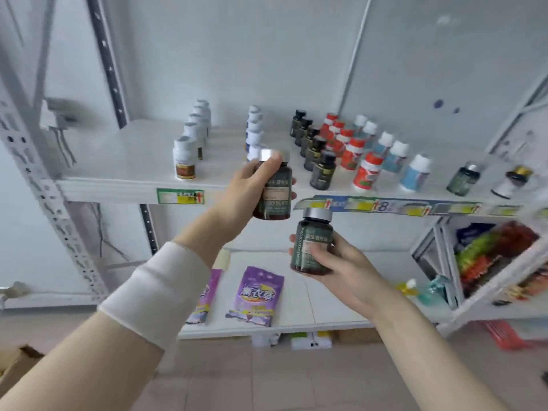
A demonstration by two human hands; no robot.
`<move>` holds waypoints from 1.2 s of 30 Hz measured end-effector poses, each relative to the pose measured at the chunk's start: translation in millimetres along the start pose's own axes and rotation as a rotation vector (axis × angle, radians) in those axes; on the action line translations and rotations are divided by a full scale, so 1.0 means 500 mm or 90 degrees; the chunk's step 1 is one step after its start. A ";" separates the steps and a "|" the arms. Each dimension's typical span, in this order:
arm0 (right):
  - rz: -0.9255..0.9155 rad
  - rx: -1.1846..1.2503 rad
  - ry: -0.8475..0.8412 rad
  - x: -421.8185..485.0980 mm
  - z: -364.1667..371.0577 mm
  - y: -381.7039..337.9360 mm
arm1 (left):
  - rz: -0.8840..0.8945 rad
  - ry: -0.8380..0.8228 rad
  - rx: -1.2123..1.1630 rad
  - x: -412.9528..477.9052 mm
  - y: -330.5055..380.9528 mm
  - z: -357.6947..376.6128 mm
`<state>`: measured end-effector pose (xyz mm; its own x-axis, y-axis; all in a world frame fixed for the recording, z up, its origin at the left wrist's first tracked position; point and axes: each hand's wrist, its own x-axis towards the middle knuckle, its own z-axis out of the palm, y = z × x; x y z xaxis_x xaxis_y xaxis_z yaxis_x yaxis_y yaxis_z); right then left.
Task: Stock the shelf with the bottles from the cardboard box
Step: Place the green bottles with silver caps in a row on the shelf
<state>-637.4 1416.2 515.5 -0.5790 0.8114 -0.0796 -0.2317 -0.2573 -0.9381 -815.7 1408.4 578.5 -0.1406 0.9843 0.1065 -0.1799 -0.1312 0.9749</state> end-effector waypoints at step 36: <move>-0.085 -0.433 0.170 0.340 -1.058 -0.630 | 0.035 -0.139 0.344 0.946 -0.148 0.853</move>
<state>-249.1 1912.7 619.2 -0.3499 0.9353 0.0520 0.2987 0.1640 -0.9401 -453.6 1933.9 640.1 0.0790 0.9868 0.1411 0.3525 -0.1600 0.9220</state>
